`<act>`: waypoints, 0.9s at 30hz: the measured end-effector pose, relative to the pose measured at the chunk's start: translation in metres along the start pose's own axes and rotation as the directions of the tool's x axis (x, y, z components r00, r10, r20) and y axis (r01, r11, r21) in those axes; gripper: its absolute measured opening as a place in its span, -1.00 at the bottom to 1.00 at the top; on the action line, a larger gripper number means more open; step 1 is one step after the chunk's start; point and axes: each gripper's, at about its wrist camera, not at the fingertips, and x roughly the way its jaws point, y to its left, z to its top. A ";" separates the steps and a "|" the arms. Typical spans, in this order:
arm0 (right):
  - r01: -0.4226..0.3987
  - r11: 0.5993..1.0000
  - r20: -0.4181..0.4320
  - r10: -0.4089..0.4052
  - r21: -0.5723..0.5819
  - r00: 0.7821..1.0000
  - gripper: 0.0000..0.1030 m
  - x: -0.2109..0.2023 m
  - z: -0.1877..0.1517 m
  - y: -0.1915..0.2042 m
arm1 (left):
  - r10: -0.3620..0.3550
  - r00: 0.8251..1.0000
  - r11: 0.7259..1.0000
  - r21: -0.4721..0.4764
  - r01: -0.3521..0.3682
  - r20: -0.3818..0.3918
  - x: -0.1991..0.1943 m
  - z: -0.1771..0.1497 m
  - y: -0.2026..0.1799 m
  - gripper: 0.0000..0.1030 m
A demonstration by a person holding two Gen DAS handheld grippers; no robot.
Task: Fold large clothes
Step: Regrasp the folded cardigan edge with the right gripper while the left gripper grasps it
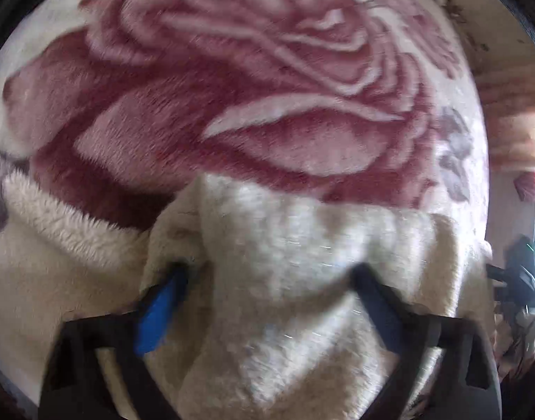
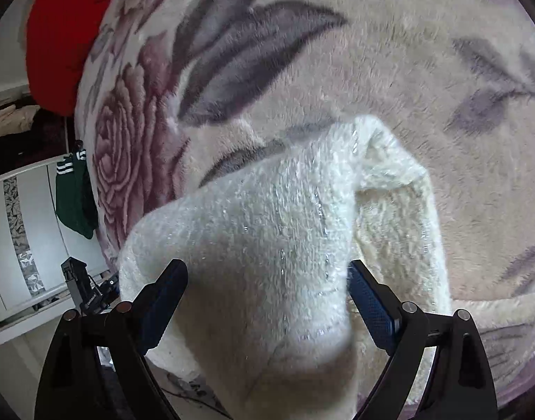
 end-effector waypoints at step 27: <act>-0.142 0.989 0.098 0.144 -0.035 0.985 0.44 -0.055 -0.002 -0.003 | -0.401 0.915 0.911 -0.120 0.394 -0.041 -0.026 -0.008 0.047 0.77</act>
